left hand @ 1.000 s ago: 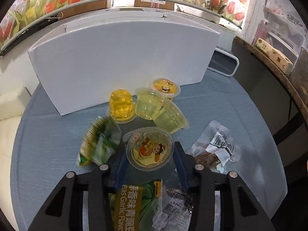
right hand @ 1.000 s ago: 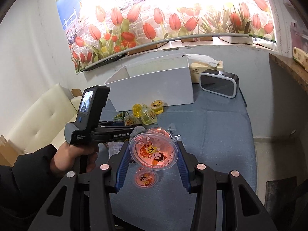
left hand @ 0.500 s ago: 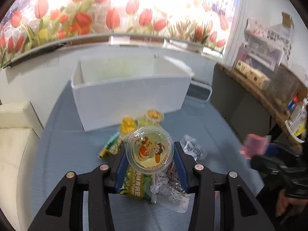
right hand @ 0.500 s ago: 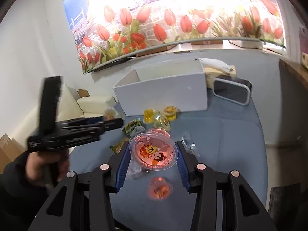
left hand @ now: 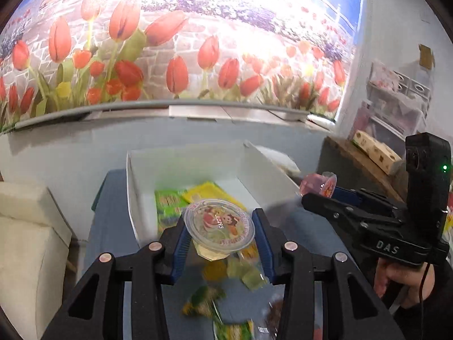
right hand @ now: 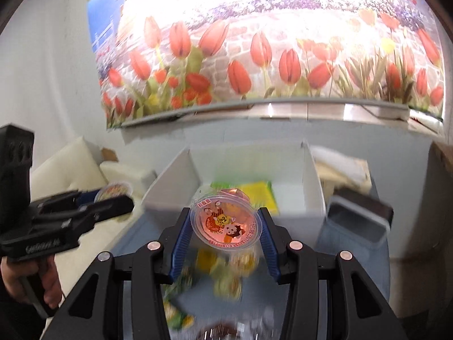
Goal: Organize snacks
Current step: 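Lower the red jelly cup and the cartoon-lid jelly cup into the white box, open both grippers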
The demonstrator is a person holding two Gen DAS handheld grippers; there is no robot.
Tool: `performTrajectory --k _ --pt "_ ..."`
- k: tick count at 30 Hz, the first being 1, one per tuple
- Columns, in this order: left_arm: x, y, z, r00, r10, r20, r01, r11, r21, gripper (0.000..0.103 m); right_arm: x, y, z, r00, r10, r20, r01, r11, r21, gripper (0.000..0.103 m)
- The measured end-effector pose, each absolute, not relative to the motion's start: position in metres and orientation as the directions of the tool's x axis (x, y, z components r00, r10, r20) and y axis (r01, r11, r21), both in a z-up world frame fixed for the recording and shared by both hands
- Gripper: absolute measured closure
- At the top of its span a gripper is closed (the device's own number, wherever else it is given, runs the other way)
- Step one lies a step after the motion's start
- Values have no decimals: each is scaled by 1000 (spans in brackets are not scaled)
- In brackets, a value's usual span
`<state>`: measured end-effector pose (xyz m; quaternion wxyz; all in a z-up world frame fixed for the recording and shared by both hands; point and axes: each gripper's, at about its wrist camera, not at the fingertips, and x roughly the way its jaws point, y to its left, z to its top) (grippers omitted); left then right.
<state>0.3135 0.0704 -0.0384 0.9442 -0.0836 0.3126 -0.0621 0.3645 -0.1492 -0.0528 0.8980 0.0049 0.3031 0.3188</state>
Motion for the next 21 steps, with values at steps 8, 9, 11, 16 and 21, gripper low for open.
performTrajectory --k 8,9,11,16,21 --pt "387 100 -59 769 -124 -627 33 987 -155 56 443 -120 -77 633 452 -629 -507 856 104 53" --pt "394 103 -65 762 -117 -637 30 989 -146 56 451 -121 -80 631 442 -637 -494 863 110 53" --pt "399 106 -76 746 -118 -655 24 988 -152 55 463 -123 -87 613 431 -663 -473 872 129 53" --pt "404 110 -96 726 -100 -680 1 989 -145 0 465 -129 -96 645 361 -674 -438 897 61 1" --pt "401 105 -97 720 -112 -685 18 989 -144 0 459 -140 -94 662 336 -670 -404 913 58 0"
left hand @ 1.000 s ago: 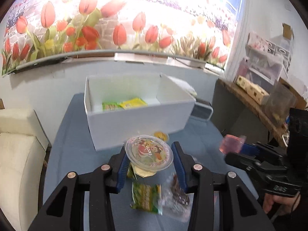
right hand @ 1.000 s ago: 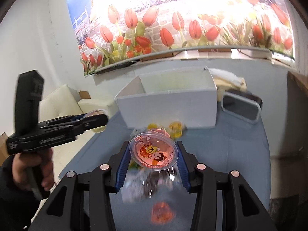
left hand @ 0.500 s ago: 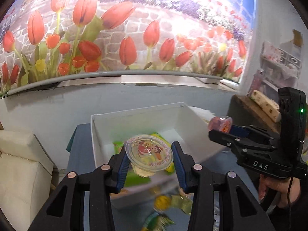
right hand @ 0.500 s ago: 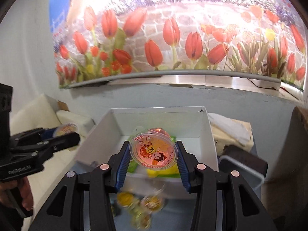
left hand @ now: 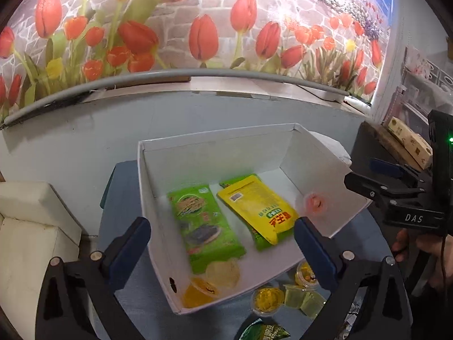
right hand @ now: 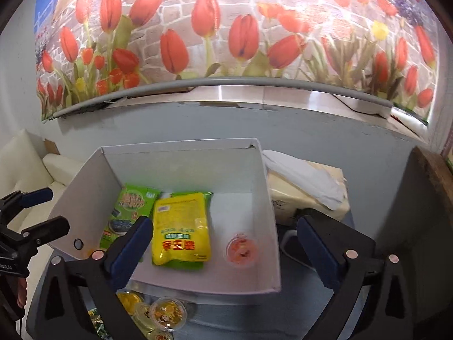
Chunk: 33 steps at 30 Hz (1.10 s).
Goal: Organize snacks
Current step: 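Lower the red jelly cup and the cartoon-lid jelly cup into the white box, open both grippers, then grasp another red jelly cup from the pile with the right gripper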
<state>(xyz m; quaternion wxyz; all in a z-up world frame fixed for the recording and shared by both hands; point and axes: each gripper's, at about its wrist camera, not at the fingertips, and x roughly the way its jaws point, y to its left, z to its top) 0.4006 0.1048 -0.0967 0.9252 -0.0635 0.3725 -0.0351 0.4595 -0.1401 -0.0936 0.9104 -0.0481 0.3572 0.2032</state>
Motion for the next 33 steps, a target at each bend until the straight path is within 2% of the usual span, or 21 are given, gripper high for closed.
performTrajectory --k 5,15,17,25,27,33 --pt "394 100 -92 723 -115 -681 28 990 -137 0 447 -145 -83 661 360 -659 -411 908 83 0" --pt "339 74 -75 748 -123 -652 72 992 -104 0 358 -169 -68 589 558 -584 -522 815 253 0" --pt "320 62 -74 755 -118 -645 92 993 -74 0 337 -174 -67 580 567 -585 -539 805 246 0" --pt "240 40 -85 738 -159 -655 123 987 -101 0 254 -199 -70 600 534 -596 -563 811 160 0" --pt "224 38 -90 738 -140 -660 111 990 -85 0 231 -205 -78 600 526 -604 -566 811 144 0" --pt "175 35 -99 714 -190 -674 124 982 -146 0 183 -213 -114 591 487 -643 -554 824 116 0"
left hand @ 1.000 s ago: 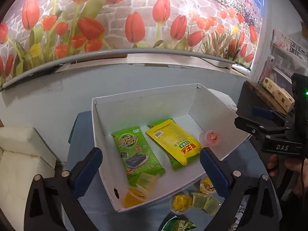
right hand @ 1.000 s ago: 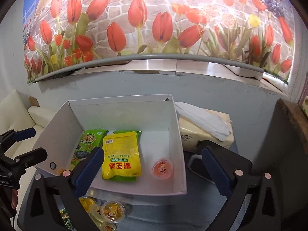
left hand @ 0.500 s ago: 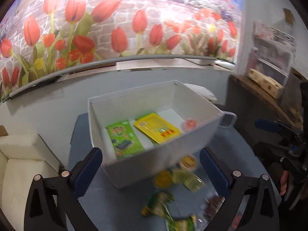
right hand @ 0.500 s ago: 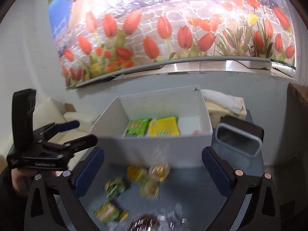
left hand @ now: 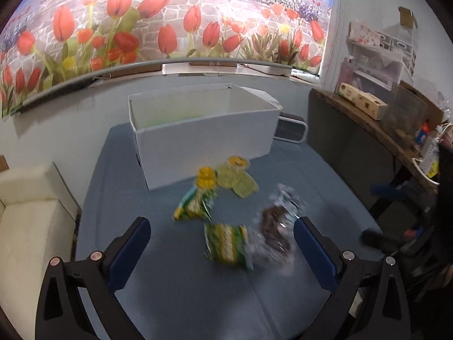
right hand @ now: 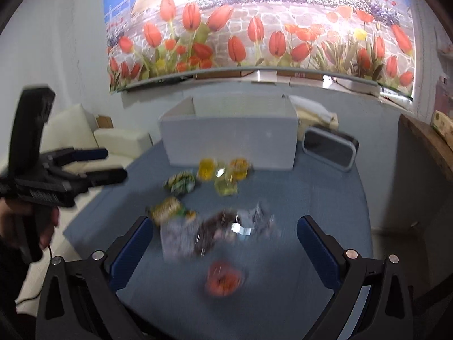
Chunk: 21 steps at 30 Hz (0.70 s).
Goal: Organize snacks
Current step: 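Grasp another red jelly cup from the pile with the right gripper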
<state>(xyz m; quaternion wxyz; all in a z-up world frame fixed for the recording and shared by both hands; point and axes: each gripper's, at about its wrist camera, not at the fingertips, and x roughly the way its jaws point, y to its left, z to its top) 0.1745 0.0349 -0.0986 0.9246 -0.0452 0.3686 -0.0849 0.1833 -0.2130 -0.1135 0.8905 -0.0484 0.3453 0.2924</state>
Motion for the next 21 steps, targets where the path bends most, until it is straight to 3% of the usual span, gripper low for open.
performTrajectory --k 5,15,17,18,19,21 --pt "154 32 -97 715 -197 -670 130 980 -150 0 179 -213 -145 534 466 -705 -528 836 152 0" --pt "144 42 -108 694 -206 -690 105 977 -185 0 205 -209 -195 472 481 -739 -490 840 234 0" --pt "144 41 -111 689 -206 -695 103 977 -187 0 209 -207 -200 469 473 -746 -486 843 229 11" --pt "144 41 -112 687 -208 -697 104 977 -189 0 211 -206 -204 465 458 -758 -482 849 218 35" --pt "145 41 -113 684 -209 -699 105 976 -189 0 211 -206 -204 491 436 -754 -476 859 188 46" --pt "147 41 -116 678 -206 -705 103 977 -187 0 212 -208 -203 488 439 -754 -475 859 193 53"
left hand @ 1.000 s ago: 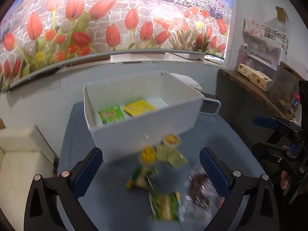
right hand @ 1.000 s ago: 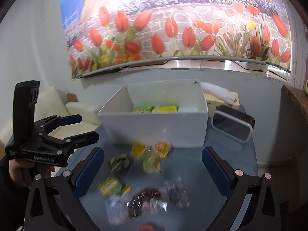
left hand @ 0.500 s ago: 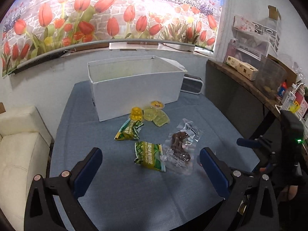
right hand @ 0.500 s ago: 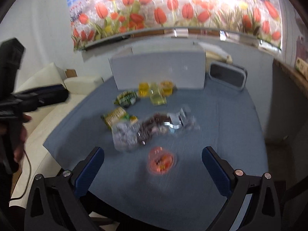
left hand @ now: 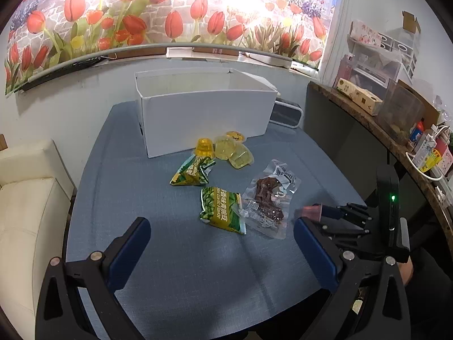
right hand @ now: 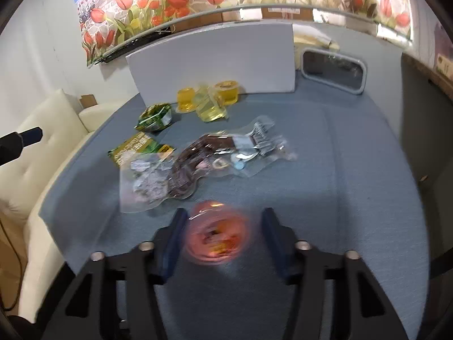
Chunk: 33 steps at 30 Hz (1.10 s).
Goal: Organize snacks
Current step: 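Grasp another red jelly cup from the pile with the right gripper, then grasp the square yellow jelly cup with the left gripper while the right gripper holds the red cup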
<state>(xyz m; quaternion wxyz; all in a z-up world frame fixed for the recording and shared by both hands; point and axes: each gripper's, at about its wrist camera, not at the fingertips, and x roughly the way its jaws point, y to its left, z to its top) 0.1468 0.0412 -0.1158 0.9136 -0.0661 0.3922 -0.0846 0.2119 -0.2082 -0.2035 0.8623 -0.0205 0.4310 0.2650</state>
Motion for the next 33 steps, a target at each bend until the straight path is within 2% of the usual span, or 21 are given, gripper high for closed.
performTrajectory --k 2,11,16,21,28,32,33 --pt "148 42 -117 676 -210 -706 103 976 -191 0 213 -212 -203 451 509 -733 -500 824 265 54" --pt "162 34 -121 660 -209 -722 114 977 -178 0 197 -219 -185 500 518 -694 -517 821 240 54" --pt "196 15 -122 653 -209 -728 132 978 -162 0 186 -234 -165 536 523 -663 -511 826 238 54" --pt "252 -6 -133 628 -248 -738 116 967 -226 0 173 -258 -150 569 518 -639 -485 839 247 54" --pt "317 -44 -161 566 -188 -802 -13 971 -237 0 167 -283 -152 592 510 -625 -436 854 284 54" --pt "337 -59 -185 531 -107 -840 -82 981 -176 2 166 -295 -154 587 517 -623 -424 852 308 54" --pt "340 -62 -189 525 -92 -846 -87 983 -161 6 166 -296 -154 586 518 -622 -426 851 307 54"
